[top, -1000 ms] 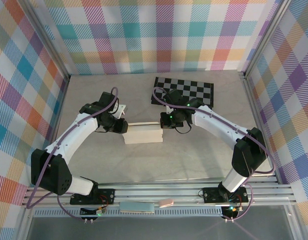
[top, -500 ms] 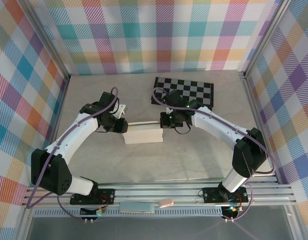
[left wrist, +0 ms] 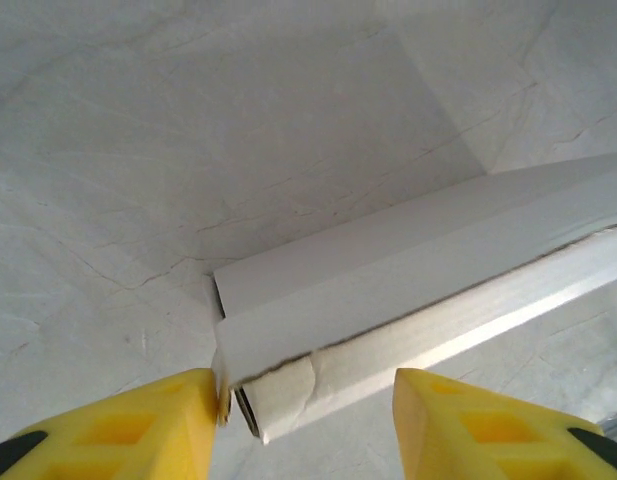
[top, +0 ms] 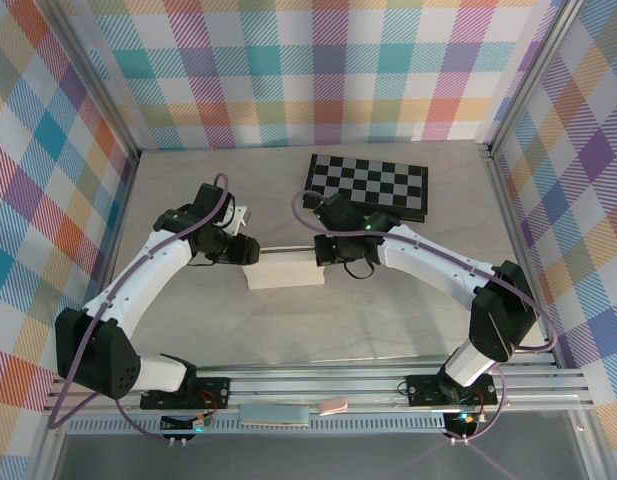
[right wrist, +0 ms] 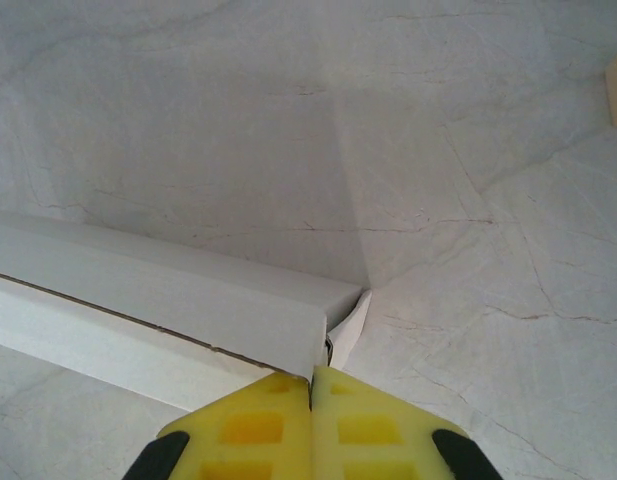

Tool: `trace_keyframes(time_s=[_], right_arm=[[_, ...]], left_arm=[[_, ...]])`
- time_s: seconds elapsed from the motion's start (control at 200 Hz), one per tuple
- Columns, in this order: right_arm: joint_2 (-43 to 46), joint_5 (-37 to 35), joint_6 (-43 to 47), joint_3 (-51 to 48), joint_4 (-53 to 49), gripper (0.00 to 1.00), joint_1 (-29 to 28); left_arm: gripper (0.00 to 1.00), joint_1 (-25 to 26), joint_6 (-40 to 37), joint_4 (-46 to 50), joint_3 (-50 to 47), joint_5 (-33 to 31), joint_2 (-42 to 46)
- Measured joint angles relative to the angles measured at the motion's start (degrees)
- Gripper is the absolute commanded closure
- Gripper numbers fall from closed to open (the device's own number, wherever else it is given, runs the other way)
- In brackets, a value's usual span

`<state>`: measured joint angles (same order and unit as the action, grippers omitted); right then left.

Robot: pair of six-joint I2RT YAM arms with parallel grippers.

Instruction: Fold the paper box

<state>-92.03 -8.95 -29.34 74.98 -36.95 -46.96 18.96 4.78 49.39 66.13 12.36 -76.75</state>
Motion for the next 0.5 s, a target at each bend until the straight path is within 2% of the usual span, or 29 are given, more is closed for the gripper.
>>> trace_keyframes(time_s=[0.24, 0.5], right_arm=[[0.02, -0.7, 0.02, -0.07, 0.09, 1.0, -0.31], [0.02, -0.74, 0.0, -0.07, 0.09, 1.0, -0.33]], left_arm=[[0.53, -1.18, 0.15, 0.94, 0.13, -0.46, 2.71], [0.63, -1.18, -1.57, 3.04, 0.48, -1.51, 1.14]])
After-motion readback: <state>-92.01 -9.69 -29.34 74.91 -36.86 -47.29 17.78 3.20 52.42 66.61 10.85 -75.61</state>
